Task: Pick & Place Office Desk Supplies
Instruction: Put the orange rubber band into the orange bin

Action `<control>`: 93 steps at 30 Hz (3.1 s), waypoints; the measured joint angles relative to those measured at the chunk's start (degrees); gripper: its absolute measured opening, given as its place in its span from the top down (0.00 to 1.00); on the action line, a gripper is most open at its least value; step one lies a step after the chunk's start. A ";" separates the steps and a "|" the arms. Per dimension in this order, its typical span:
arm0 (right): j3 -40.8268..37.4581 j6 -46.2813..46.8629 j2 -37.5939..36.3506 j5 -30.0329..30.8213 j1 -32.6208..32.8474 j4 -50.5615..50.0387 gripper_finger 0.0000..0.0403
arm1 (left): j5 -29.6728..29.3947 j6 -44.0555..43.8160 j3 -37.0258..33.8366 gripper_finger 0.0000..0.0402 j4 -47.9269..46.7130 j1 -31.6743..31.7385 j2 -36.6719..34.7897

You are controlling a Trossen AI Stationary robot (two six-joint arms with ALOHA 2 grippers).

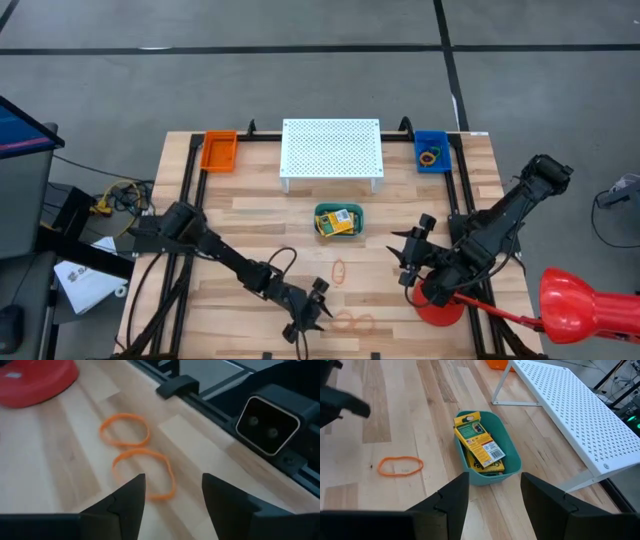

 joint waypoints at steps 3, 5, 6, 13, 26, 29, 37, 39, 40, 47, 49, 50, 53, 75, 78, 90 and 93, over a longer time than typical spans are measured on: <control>0.00 0.00 0.02 0.12 0.02 0.00 0.57 | 1.60 2.17 2.04 0.50 -0.15 0.49 2.14; 0.00 0.00 0.00 0.12 0.02 0.02 0.57 | 3.03 2.82 3.08 0.49 -0.15 1.03 3.29; 0.00 0.00 0.01 0.10 0.02 0.02 0.57 | 3.57 2.89 3.45 0.49 -0.14 1.36 3.78; 0.00 0.02 0.00 0.12 0.45 0.07 0.57 | 7.04 3.02 3.74 0.50 0.87 4.10 4.25; 0.00 0.04 0.00 0.12 0.44 0.28 0.57 | 12.44 2.83 3.74 0.49 1.21 5.31 6.80; 0.00 0.04 0.01 0.12 0.44 0.28 0.57 | 12.24 2.81 3.74 0.50 1.18 5.58 6.80; 0.00 0.07 0.01 0.10 0.44 0.40 0.57 | 12.83 1.49 3.83 0.55 2.45 7.00 8.33; 0.00 0.07 0.00 0.12 0.44 0.44 0.57 | 12.82 1.43 3.92 0.57 2.48 7.20 8.72; 0.00 0.09 0.00 0.10 0.44 0.42 0.57 | 13.10 1.25 3.94 0.58 3.48 7.32 9.30; 0.00 0.20 0.00 -0.16 0.44 0.46 0.57 | 12.59 -1.90 3.96 0.75 4.55 7.95 9.96; 0.00 0.20 0.02 -0.20 0.44 0.46 0.57 | 12.15 -2.57 3.96 0.82 4.22 8.20 9.86; 0.00 0.20 0.01 -0.20 0.44 0.46 0.57 | 12.09 -2.91 3.96 0.87 4.20 8.35 9.82; 0.00 0.22 0.01 -0.31 0.44 0.46 0.57 | 12.13 -3.46 3.92 0.97 3.93 8.79 9.69; 0.04 0.66 0.00 -0.36 1.68 0.85 0.57 | -15.01 -6.59 -2.35 1.00 -39.10 9.18 -21.20; 0.04 0.64 0.00 -0.32 1.68 0.86 0.57 | -20.19 -12.06 -4.81 1.00 -48.15 9.18 -28.39; 0.04 0.45 0.00 0.73 1.62 0.70 0.57 | -44.51 -36.40 -11.91 1.00 -78.58 17.05 -52.60; 0.04 0.38 0.00 0.98 1.62 0.70 0.57 | -45.36 -37.71 -13.04 1.00 -82.71 24.56 -55.29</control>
